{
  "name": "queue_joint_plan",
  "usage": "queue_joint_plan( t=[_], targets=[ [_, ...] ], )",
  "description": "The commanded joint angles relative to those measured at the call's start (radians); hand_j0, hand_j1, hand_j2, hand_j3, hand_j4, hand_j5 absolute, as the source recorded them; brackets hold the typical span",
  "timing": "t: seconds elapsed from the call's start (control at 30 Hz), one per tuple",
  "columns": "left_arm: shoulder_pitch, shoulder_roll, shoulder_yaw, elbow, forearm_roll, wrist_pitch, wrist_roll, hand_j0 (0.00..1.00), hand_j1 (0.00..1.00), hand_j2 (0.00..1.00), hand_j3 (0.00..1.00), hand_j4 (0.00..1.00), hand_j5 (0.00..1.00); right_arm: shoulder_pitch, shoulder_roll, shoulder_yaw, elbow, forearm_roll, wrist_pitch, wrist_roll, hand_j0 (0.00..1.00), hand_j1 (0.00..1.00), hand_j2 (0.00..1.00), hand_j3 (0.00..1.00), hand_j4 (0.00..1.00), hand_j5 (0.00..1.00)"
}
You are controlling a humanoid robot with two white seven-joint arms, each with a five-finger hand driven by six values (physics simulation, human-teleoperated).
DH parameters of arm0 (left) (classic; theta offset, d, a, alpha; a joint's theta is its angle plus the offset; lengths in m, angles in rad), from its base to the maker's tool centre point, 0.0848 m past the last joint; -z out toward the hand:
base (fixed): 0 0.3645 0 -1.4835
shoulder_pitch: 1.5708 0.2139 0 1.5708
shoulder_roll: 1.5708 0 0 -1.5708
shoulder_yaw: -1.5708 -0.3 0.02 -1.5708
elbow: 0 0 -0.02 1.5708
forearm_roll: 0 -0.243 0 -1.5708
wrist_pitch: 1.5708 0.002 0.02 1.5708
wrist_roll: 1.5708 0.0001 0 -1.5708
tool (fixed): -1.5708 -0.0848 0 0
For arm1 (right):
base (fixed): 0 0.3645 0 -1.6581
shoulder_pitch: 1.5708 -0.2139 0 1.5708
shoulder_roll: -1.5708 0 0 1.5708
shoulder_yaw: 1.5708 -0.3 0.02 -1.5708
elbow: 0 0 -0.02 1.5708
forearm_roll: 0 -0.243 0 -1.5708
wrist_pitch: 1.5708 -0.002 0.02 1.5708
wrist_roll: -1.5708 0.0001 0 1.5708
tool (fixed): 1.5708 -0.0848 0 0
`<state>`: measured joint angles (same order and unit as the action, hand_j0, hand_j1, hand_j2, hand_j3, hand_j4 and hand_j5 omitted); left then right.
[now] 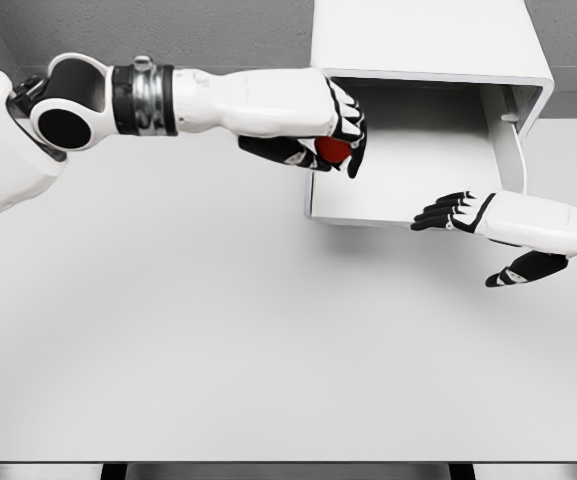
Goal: Slide open multi-storey tabletop storage cabinets and put open load switch and slide close multi-storey tabletop storage cabinets
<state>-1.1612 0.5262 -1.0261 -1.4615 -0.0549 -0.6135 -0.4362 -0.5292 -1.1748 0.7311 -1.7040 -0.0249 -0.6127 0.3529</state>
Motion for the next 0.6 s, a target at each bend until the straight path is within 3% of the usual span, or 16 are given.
queue_joint_plan(
  t=[0.0,0.57],
  targets=[
    [0.0,-0.011,-0.006,0.015,0.0,0.003,0.001,0.44,0.44,0.44,0.44,0.44,0.44,0.0,-0.003,-0.001,-0.002,-0.006,0.002,0.001,1.0,1.0,1.0,1.0,1.0,1.0],
    [-0.035,-0.137,-0.049,0.168,-0.025,0.003,-0.004,0.44,0.44,0.44,0.44,0.44,0.44,0.035,-0.043,-0.007,-0.005,-0.006,0.002,0.0,1.0,1.0,1.0,1.0,1.0,1.0]
  ],
)
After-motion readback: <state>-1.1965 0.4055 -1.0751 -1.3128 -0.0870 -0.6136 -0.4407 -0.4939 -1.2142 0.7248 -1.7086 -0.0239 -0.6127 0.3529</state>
